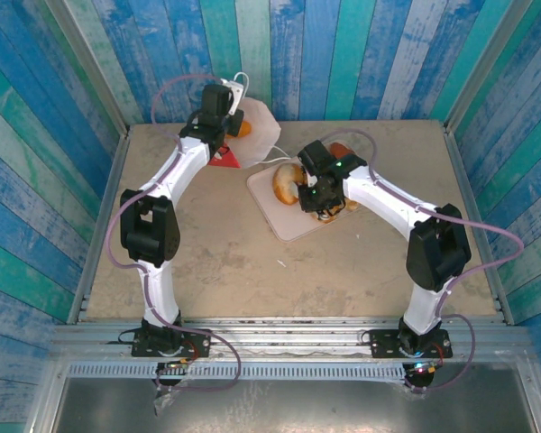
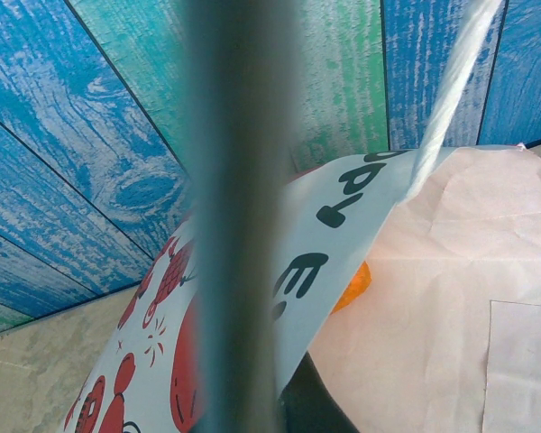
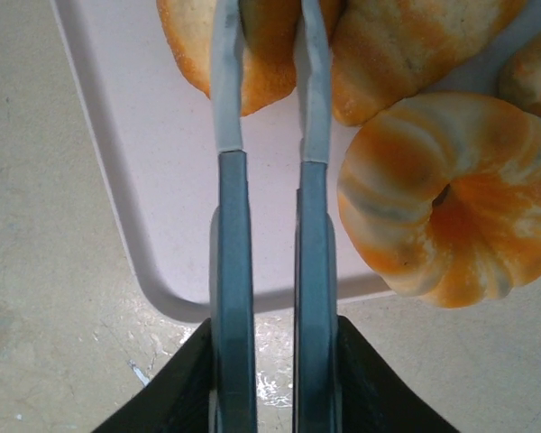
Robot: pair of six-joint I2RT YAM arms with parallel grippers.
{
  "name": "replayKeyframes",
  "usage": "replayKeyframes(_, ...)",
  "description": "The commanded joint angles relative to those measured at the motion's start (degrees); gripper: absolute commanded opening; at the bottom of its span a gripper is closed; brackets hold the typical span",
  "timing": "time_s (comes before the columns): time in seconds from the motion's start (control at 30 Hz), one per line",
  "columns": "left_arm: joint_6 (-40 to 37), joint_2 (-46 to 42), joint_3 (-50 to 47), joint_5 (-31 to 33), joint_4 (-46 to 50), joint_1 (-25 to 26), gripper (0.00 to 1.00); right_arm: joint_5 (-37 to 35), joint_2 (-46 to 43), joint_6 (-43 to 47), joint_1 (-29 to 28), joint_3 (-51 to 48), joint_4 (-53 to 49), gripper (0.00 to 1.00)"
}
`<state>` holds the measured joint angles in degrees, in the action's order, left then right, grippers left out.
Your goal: Take the fake bread out of the paper bag
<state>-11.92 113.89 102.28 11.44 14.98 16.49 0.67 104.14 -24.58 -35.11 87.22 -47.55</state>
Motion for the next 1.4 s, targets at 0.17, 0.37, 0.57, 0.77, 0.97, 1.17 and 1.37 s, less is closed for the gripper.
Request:
replayKeyframes(0.17,0.47,-1.47,0.20,-0.87,-0.66,-0.14,0.00,0.17,-1.49,-0.64,0.31,2.33,-1.02,0.38)
replayKeyframes(0.37,-0.17,-1.56,-0.04,-0.87,-0.63,-0.14,0.00,-0.81,-4.17,-0.86,0.31,3.39,-2.79,0.39)
replayKeyframes(0.57,-0.84,-1.54,-0.41,-1.45,-1.00,-0.32,0.00,-1.36,-6.91,-0.22,0.41,4.27,-4.52,0.40)
replayKeyframes(0.77,-1.80,-2.16,-1.34,-2.82,-1.27,-0.32,0.00,0.52,-8.93,0.23,3.48,5.56,-5.30,0.40)
replayKeyframes(0.97,-3.16,-3.45,-3.07,-3.53,-2.04,-0.32,0.00,5.02,-11.48,0.73,4.88,9.28,-4.78,0.39)
replayKeyframes(1.17,-3.90,-4.37,-4.51,-4.87,-2.84,-0.32,0.00,12.70,-10.64,0.72,5.59,12.55,-0.41,0.40)
replayKeyframes(1.37,-3.99,-5.63,-6.15,-6.17,-4.23,-0.32,0.00,22.87,-4.29,-2.25,5.59,13.97,7.26,0.39)
